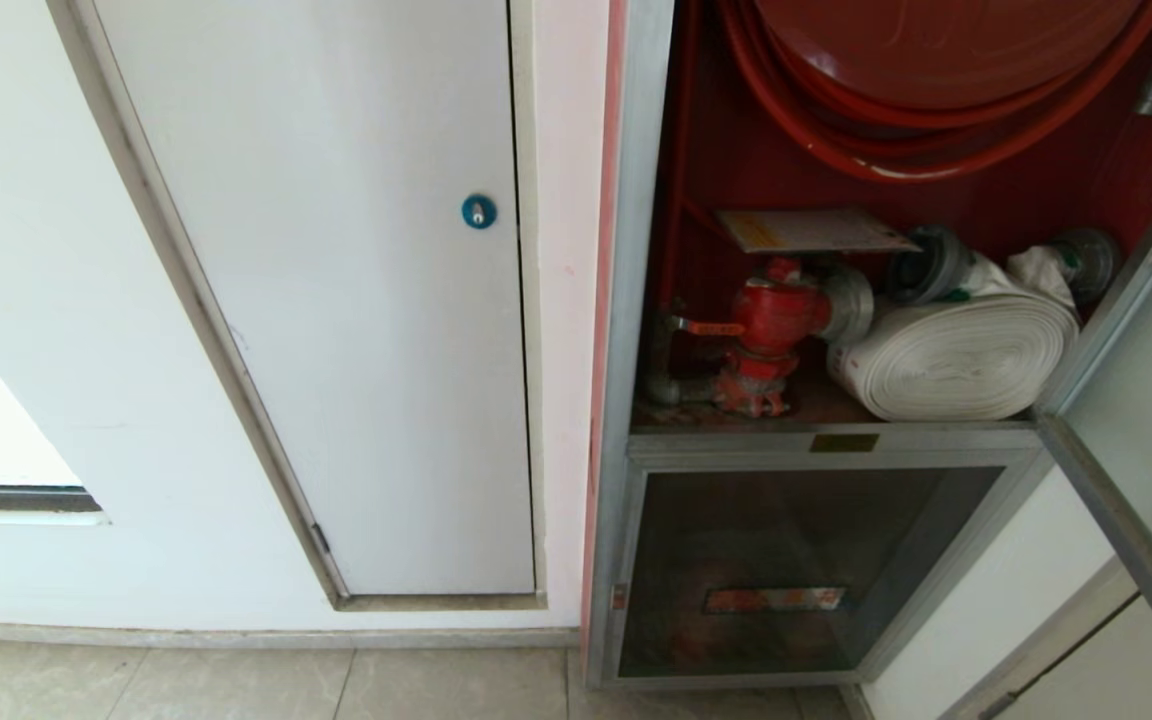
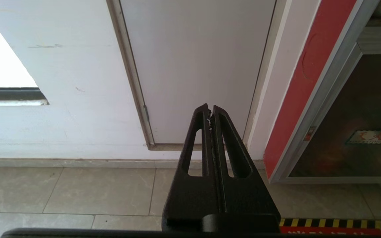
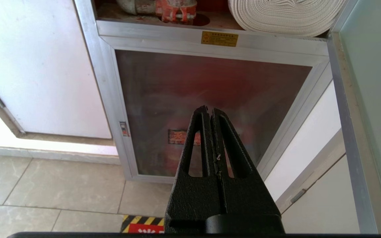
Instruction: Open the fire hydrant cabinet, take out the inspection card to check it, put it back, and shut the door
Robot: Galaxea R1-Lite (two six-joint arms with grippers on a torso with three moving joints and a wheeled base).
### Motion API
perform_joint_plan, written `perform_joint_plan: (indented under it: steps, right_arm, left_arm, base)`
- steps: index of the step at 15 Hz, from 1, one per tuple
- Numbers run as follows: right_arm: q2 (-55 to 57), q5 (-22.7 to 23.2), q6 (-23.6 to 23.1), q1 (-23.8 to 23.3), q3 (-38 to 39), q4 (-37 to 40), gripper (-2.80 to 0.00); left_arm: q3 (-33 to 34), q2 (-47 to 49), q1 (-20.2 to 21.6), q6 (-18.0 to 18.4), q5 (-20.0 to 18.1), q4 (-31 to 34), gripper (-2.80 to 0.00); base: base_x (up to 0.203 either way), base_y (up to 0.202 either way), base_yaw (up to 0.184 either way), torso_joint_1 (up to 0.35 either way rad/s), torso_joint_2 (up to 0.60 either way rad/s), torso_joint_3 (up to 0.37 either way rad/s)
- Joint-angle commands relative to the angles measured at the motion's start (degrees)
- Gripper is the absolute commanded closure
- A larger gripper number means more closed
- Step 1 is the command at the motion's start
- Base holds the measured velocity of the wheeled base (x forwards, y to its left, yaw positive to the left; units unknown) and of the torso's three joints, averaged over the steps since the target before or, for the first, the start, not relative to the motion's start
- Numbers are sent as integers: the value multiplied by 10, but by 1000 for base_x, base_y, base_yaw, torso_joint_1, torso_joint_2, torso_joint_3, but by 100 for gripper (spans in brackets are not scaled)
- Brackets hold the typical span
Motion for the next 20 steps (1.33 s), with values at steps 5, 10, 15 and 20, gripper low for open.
perform_joint_plan:
  steps: [5,10,15,20]
  right_arm:
    - [0,0,2,0,-1,2,0]
    - [0,1,2,0,-1,1,0]
    - [-1,1,0,0,0,0,0]
    - [-1,3,-2,0,0,0,0]
  left_arm:
    - [1,0,0,1,0,1,0]
    - [1,1,0,1,0,0,0]
    - [0,1,0,1,0,1,0]
    - [0,0,0,1,0,0,0]
  base:
    - [0,0,0,0,0,0]
    - [0,0,0,0,0,0]
    - [0,0,0,0,0,0]
    - [174,0,0,2,5,5]
